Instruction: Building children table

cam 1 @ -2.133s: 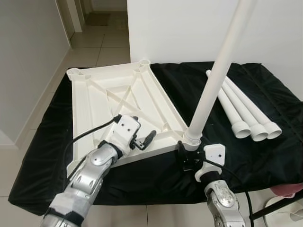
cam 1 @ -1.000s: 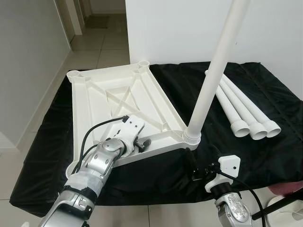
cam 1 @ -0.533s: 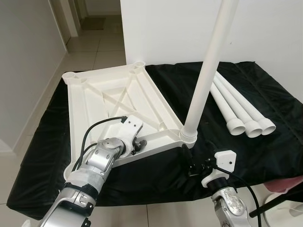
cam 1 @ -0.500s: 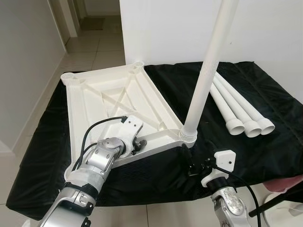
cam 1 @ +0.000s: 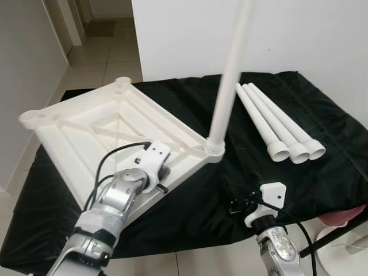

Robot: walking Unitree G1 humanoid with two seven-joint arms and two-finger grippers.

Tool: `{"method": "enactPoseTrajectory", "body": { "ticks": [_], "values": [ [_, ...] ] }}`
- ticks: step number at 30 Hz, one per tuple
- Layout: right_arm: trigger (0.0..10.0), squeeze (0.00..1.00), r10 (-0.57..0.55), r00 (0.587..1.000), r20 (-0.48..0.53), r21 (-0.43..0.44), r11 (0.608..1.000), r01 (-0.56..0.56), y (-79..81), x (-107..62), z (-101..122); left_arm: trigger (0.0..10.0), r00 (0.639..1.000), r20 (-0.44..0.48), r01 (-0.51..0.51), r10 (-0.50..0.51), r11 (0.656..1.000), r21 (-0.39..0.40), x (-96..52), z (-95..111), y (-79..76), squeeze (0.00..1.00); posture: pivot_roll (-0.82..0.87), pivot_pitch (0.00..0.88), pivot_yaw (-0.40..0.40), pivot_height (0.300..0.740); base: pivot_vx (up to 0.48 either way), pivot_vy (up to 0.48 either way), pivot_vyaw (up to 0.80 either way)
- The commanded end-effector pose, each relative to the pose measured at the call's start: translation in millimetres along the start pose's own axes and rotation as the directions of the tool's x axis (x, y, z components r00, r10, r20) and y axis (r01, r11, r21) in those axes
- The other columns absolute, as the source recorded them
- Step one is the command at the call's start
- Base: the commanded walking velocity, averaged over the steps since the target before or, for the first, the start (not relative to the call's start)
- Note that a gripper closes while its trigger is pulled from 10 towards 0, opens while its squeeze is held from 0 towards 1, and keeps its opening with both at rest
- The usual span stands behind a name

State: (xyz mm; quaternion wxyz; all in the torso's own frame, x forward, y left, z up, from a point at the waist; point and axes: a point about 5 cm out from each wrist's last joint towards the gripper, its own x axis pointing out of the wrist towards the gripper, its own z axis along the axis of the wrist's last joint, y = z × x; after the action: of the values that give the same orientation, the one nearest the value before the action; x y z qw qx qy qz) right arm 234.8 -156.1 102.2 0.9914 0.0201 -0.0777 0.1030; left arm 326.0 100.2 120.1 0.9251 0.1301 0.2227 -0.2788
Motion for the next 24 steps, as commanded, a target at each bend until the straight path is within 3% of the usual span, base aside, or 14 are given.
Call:
{"method": "enactPoseTrajectory", "body": {
  "ticks": [1,4,5,6,9,14,15,17,18,19,24],
  "values": [
    [10.0,0.00,0.006,1.000,-0.003,0.000,1.000,-0.006,2.5,0.9,-2.6,0.0,0.986,-0.087,-0.143,0.140,0.989,-0.027,-2.6,-21.3,9.4,0.00,-0.07,0.022,0.055,0.740,0.000,0.000,0.00],
    [10.0,0.00,0.008,1.000,-0.004,0.000,1.000,-0.008,2.9,1.5,-2.9,0.0,0.987,-0.076,-0.147,0.144,0.989,-0.027,-1.1,-19.2,9.0,0.00,-0.07,0.022,0.055,0.740,0.000,0.000,0.00],
    [10.0,0.00,0.011,1.000,-0.005,0.000,1.000,-0.011,3.4,2.3,-3.2,10.0,0.989,-0.047,-0.139,0.137,0.990,-0.034,1.3,-13.6,7.1,0.00,-0.07,0.022,0.055,0.740,0.000,0.000,0.00],
    [10.0,0.00,0.011,1.000,-0.005,0.000,1.000,-0.011,3.4,2.3,-3.2,10.0,0.989,-0.047,-0.139,0.137,0.990,-0.034,1.3,-13.6,7.1,0.00,-0.07,0.022,0.055,0.740,0.000,0.000,0.00],
    [10.0,0.00,0.014,1.000,-0.006,-0.002,1.000,-0.014,3.8,4.4,-3.7,10.0,0.995,0.068,-0.072,0.073,0.997,-0.011,5.2,5.9,-5.8,0.00,-0.06,0.025,0.049,0.740,0.000,0.000,0.00],
    [10.0,0.00,0.015,1.000,-0.006,-0.003,1.000,-0.015,3.7,5.2,-3.9,10.0,0.994,0.106,-0.026,0.025,1.000,0.010,4.8,11.2,-15.7,0.00,-0.06,0.027,0.049,0.740,0.000,0.000,0.00],
    [10.0,0.00,0.013,1.000,-0.006,-0.004,1.000,-0.013,3.4,5.6,-3.9,10.0,0.987,0.157,0.027,-0.032,0.999,0.031,2.9,16.2,-26.9,0.00,-0.06,0.025,0.055,0.740,0.000,0.000,0.00],
    [10.0,0.00,0.013,1.000,-0.006,-0.004,1.000,-0.013,3.4,5.6,-3.9,10.0,0.987,0.157,0.027,-0.032,0.999,0.031,2.9,16.2,-26.9,0.00,-0.06,0.025,0.055,0.740,0.000,0.000,0.00],
    [10.0,0.00,0.011,1.000,-0.005,-0.006,1.000,-0.011,2.9,5.9,-4.1,10.0,0.973,0.226,0.033,-0.057,0.993,0.110,-0.4,22.9,-36.4,0.00,-0.06,0.024,0.057,0.740,0.000,0.000,0.00],
    [10.0,0.00,0.006,1.000,-0.004,-0.007,1.000,-0.006,2.4,6.2,-4.6,10.0,0.954,0.276,0.094,-0.119,0.990,0.103,-4.7,26.8,-46.1,1.00,-0.06,0.019,0.061,0.740,0.000,0.000,0.00],
    [10.0,0.00,0.003,1.000,-0.004,-0.008,1.000,-0.003,2.2,6.5,-5.1,10.0,0.938,0.307,0.147,-0.164,0.986,0.075,-7.8,28.8,-51.9,1.00,-0.07,0.014,0.065,0.740,0.000,0.000,0.00]
  ]
}}
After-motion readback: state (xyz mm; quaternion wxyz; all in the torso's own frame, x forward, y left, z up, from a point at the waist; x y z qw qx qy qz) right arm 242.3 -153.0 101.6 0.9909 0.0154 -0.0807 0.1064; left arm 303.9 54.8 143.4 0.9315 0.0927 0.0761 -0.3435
